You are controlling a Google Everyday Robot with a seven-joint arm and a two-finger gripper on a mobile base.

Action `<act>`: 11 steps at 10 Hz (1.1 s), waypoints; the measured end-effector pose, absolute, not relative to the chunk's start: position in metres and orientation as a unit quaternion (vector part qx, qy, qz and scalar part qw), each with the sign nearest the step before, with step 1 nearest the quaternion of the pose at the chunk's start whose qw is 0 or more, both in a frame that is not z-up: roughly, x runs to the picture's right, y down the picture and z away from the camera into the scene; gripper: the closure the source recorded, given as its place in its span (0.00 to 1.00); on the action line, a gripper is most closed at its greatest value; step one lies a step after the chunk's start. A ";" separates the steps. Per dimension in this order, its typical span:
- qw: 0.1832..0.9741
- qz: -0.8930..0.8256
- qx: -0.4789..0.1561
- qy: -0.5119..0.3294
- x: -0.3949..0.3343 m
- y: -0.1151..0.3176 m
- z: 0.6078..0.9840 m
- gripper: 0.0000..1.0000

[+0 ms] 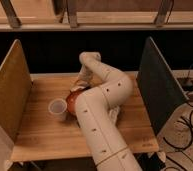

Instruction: Place the eraser in the ceramic cup

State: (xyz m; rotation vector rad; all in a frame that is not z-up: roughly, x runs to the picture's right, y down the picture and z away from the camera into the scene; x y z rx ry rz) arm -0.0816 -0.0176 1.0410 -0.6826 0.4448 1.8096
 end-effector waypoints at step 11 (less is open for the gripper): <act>0.583 0.774 -0.235 0.076 -0.100 -0.129 1.013 1.00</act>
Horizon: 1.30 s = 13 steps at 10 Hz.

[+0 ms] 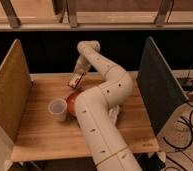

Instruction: Place the eraser in the ceramic cup

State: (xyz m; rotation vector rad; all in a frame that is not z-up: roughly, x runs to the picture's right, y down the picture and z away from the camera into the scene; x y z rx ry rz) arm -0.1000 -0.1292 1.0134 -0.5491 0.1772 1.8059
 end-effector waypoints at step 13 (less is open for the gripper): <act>0.690 0.704 -0.133 -0.102 -0.113 -0.211 0.887 1.00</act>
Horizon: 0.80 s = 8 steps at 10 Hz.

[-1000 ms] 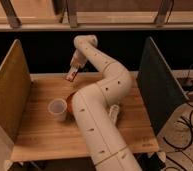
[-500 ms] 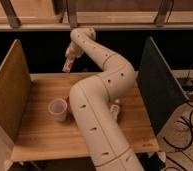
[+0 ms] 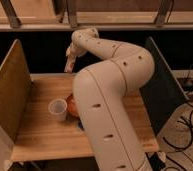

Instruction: Place the eraser in the ceramic cup

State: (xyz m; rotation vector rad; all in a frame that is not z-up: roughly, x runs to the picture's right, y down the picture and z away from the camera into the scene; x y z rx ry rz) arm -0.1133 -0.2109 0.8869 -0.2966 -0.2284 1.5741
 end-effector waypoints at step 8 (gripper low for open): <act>0.691 0.707 -0.098 -0.115 -0.080 -0.187 0.846 1.00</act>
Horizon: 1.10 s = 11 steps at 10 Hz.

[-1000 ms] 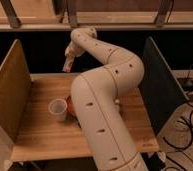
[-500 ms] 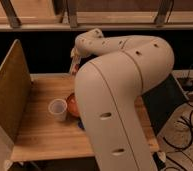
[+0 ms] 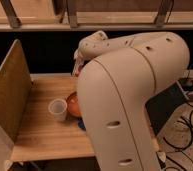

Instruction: Place the eraser in the ceramic cup

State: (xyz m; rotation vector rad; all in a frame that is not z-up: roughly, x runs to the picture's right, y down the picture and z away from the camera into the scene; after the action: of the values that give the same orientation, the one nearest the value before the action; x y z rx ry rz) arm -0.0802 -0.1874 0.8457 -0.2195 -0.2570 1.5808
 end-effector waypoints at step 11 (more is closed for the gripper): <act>0.739 0.599 -0.145 -0.274 -0.168 -0.210 0.808 1.00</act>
State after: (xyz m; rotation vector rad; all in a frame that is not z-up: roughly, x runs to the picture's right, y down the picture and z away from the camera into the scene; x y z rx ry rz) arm -0.1683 -0.2102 0.8078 -0.3186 -0.6005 1.3138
